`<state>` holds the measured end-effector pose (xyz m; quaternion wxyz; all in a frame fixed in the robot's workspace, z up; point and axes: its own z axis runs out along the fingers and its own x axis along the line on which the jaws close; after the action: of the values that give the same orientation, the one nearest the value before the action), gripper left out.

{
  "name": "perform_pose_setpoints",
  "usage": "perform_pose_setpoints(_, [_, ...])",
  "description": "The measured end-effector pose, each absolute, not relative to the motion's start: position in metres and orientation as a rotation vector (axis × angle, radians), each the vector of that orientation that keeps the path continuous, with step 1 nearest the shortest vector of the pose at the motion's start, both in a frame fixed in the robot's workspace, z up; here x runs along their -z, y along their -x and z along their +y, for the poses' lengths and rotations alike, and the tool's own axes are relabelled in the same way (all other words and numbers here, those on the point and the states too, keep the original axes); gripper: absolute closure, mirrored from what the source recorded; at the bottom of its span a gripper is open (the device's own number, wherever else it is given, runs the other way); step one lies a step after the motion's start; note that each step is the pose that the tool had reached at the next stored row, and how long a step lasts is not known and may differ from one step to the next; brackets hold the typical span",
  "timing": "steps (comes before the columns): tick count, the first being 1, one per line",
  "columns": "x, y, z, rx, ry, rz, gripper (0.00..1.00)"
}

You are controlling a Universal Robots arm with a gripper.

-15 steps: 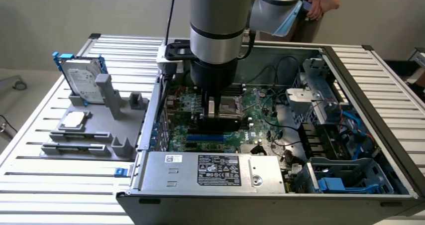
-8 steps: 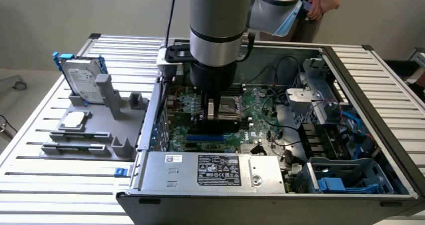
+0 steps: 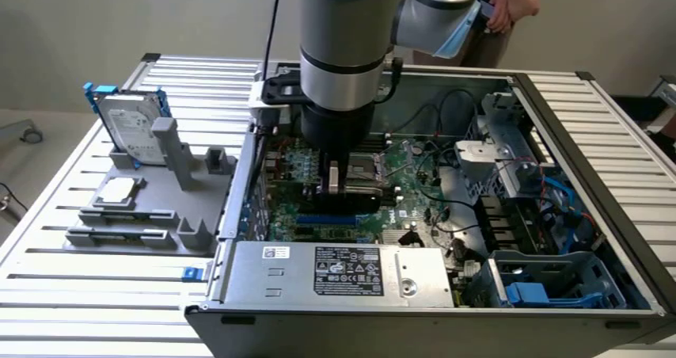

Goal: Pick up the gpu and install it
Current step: 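Insert the gpu into the slot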

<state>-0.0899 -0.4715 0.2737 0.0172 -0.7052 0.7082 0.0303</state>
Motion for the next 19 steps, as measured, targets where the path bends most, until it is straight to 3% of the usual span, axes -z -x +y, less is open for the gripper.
perform_pose_setpoints(19, [-0.261,0.091,-0.472,-0.112,2.197,2.211,0.74])
